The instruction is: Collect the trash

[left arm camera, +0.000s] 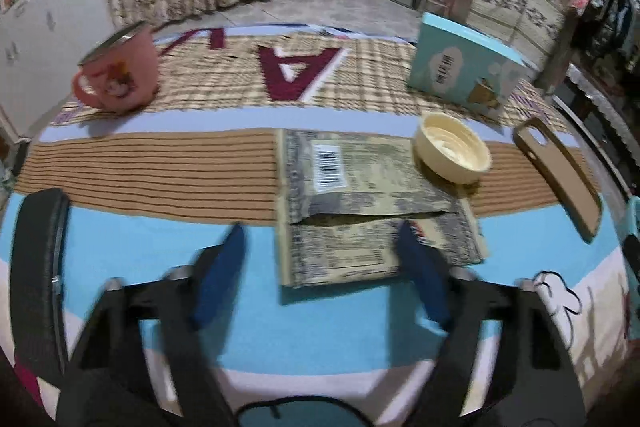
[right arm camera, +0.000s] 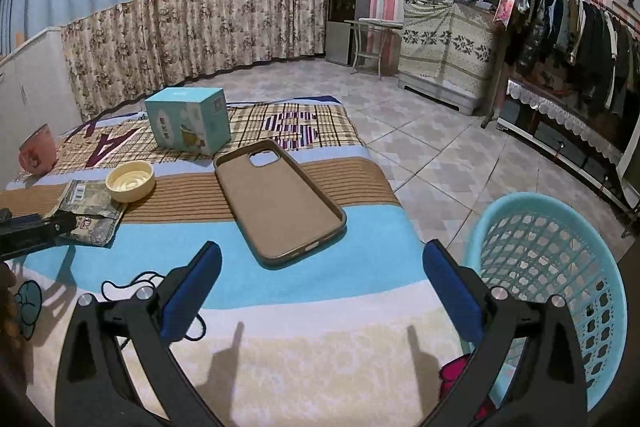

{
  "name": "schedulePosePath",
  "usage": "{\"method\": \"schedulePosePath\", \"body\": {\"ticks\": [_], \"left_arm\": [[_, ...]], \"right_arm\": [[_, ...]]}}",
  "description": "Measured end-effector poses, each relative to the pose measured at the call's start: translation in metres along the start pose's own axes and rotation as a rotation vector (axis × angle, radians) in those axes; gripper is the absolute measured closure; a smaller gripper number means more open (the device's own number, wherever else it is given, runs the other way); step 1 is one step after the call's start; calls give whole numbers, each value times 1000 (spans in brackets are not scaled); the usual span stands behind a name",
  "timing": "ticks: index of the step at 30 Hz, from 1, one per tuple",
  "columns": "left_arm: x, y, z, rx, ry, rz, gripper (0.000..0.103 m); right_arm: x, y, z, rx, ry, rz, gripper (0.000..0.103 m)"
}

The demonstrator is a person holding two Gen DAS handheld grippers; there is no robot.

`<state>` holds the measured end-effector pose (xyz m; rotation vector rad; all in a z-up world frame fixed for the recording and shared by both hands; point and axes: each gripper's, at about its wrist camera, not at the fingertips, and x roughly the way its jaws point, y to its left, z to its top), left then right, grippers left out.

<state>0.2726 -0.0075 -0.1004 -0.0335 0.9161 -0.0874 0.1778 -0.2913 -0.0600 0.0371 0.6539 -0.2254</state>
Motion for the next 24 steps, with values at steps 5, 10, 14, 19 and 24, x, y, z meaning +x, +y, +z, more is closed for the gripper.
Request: {"method": "schedulePosePath", "body": {"ticks": [5, 10, 14, 19, 24], "left_arm": [[-3, -2, 1, 14, 6, 34, 79], [-15, 21, 8, -68, 0, -54, 102], [-35, 28, 15, -59, -57, -44, 102], [-63, 49, 27, -76, -137, 4, 103], [-83, 79, 32, -137, -193, 36, 103]], "right_arm": [[0, 4, 0, -3, -4, -22, 5], [1, 13, 0, -26, 8, -23, 5], [0, 22, 4, -34, 6, 28, 5], [12, 57, 18, -83, 15, 88, 5], [30, 96, 32, -172, 36, 140, 5]]}}
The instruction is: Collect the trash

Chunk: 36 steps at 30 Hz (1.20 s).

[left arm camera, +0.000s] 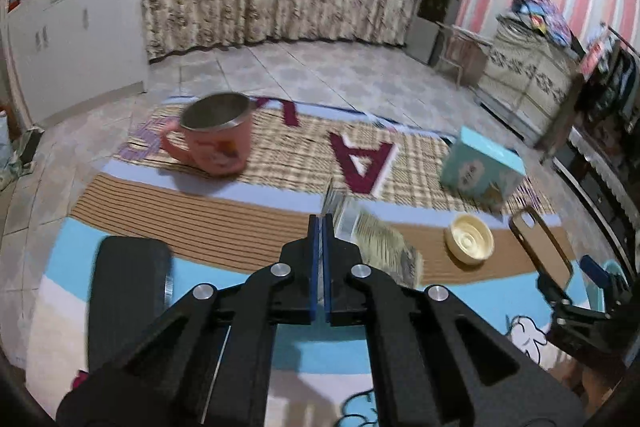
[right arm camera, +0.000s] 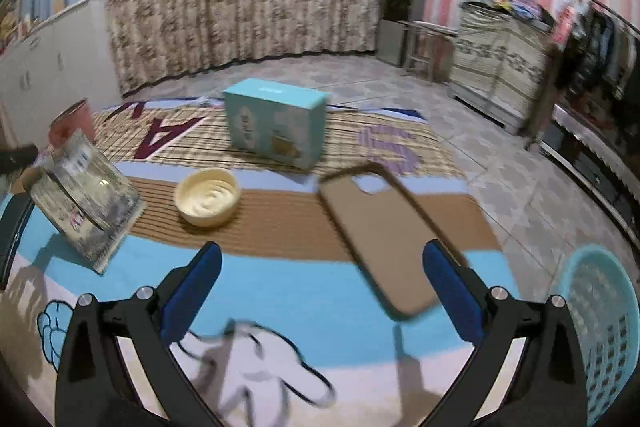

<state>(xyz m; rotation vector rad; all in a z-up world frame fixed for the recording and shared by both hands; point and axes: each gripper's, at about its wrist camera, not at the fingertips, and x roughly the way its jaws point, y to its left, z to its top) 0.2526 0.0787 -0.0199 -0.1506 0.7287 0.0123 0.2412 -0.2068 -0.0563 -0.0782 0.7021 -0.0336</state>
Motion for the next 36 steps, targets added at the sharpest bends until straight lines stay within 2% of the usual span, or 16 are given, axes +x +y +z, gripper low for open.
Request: {"method": "schedulePosePath", "body": {"ticks": [3, 5, 9, 10, 11, 12, 13, 14, 18, 20, 22, 27, 29, 36], "left_arm": [[-2, 12, 5, -23, -10, 6, 103], [2, 20, 6, -51, 8, -15, 103], [20, 26, 0, -47, 58, 18, 103], [24, 27, -1, -45, 72, 18, 99], [28, 27, -4, -47, 84, 18, 84], [33, 28, -6, -53, 94, 22, 75], [35, 29, -8, -57, 101, 26, 56], [38, 30, -10, -62, 107, 30, 45], [48, 32, -15, -81, 135, 11, 31], [52, 31, -18, -73, 138, 24, 22], [57, 29, -21, -61, 152, 40, 20], [71, 21, -28, -28, 197, 54, 17], [74, 19, -30, -13, 199, 63, 17], [85, 16, -33, -16, 212, 67, 17]], "right_arm": [[18, 19, 15, -57, 21, 25, 6], [32, 26, 23, -79, 45, 28, 11], [55, 34, 31, -93, 93, 43, 27], [61, 35, 31, -93, 110, 52, 34], [67, 35, 30, -89, 131, 63, 38], [71, 33, 31, -82, 149, 72, 45], [74, 31, 31, -62, 153, 92, 45], [76, 28, 32, -43, 159, 107, 46], [84, 27, 32, 3, 202, 188, 64], [85, 30, 33, -1, 207, 211, 72], [87, 32, 34, 7, 215, 246, 86], [85, 39, 35, -41, 192, 234, 87], [79, 36, 35, -60, 165, 200, 87], [39, 0, 20, -31, 112, 158, 89]]}}
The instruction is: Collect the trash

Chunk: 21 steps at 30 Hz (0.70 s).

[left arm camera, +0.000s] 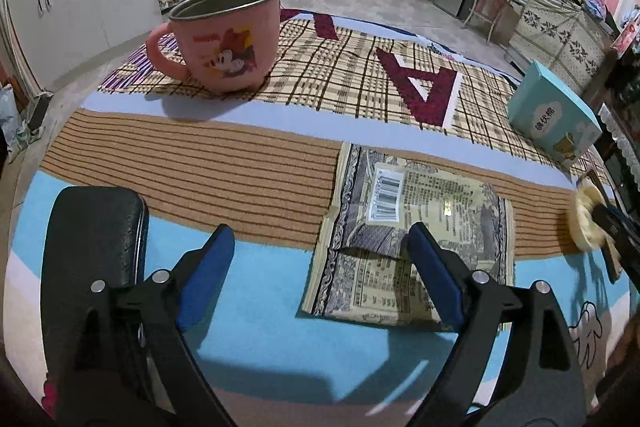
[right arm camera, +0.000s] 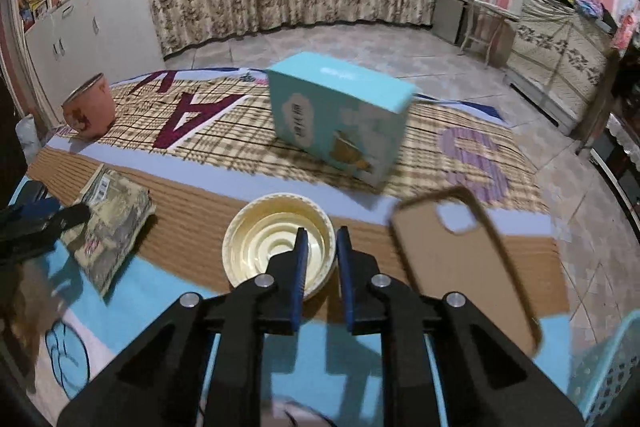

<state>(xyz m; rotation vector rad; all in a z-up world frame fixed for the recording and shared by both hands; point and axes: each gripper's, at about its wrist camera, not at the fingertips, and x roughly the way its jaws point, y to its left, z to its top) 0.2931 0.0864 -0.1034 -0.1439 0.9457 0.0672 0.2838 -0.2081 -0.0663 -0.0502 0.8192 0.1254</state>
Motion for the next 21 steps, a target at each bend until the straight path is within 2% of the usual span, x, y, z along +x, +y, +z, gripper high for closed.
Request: {"method": "schedulePosePath", "body": {"ticks": [1, 6, 9, 12, 14, 18, 19, 21], "left_arm": [[0, -2, 0, 7, -3, 2, 18], [4, -21, -4, 81, -11, 40, 20], [2, -25, -4, 85, -11, 27, 31], [0, -26, -3, 96, -7, 11, 46], [-2, -22, -2, 86, -4, -6, 65], [-5, -12, 0, 32, 7, -56, 80], [-5, -11, 0, 25, 10, -67, 87], [-5, -8, 0, 5, 13, -102, 93]], "right_arm": [[-9, -6, -7, 17, -4, -4, 94], [-32, -22, -32, 52, 6, -20, 95], [-36, -21, -42, 45, 19, -33, 95], [-43, -22, -54, 69, 15, -34, 95], [-47, -24, -59, 74, 11, -37, 95], [-50, -31, -64, 127, 6, -33, 95], [-50, -32, -65, 135, 3, -35, 95], [-50, -32, -67, 138, 2, -30, 95]]}}
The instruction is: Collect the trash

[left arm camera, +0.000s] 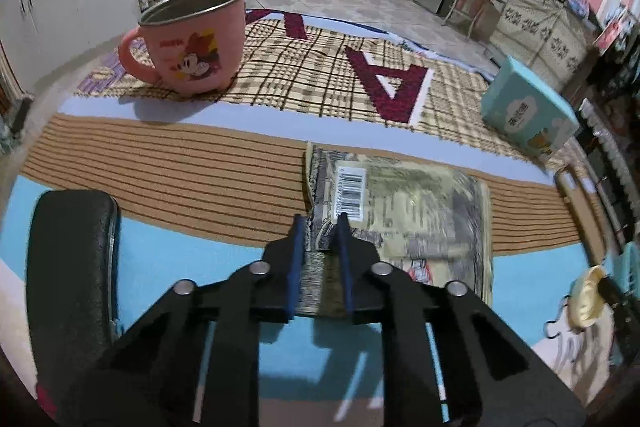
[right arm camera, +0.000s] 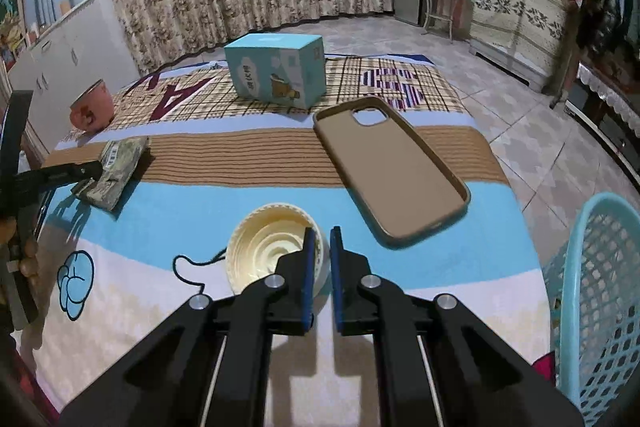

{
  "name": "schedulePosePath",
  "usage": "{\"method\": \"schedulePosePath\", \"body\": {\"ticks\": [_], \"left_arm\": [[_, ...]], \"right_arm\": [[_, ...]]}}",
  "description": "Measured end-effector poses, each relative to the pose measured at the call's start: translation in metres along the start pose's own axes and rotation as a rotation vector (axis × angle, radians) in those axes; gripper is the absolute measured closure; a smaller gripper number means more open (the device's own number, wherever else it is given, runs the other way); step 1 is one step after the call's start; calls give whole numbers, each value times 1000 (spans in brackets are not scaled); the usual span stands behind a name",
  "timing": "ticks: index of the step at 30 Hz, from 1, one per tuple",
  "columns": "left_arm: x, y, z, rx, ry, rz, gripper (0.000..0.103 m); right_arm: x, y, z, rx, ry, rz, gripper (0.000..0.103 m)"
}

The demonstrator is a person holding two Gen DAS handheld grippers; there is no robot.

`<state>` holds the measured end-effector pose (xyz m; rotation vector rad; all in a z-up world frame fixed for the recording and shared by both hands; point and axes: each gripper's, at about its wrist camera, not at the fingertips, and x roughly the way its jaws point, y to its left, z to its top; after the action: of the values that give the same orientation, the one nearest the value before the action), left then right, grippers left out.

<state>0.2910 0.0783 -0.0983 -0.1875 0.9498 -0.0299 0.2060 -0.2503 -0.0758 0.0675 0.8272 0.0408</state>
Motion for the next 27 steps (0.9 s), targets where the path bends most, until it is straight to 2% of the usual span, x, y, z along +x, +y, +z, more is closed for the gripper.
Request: {"method": "schedulePosePath", "body": {"ticks": [1, 3, 11, 18, 27], "left_arm": [[0, 2, 0, -16, 7, -30, 103], [1, 2, 0, -36, 13, -59, 103], [-10, -13, 1, 8, -17, -35, 103], [-37, -16, 3, 38, -80, -10, 103], [-78, -4, 5, 14, -170, 7, 103]], "right_arm": [[0, 0, 0, -3, -3, 1, 95], [-1, 1, 1, -9, -10, 2, 95], [-7, 1, 2, -21, -29, 6, 95], [-16, -7, 3, -1, -51, 11, 95], [-25, -20, 8, 39, -80, 23, 95]]}}
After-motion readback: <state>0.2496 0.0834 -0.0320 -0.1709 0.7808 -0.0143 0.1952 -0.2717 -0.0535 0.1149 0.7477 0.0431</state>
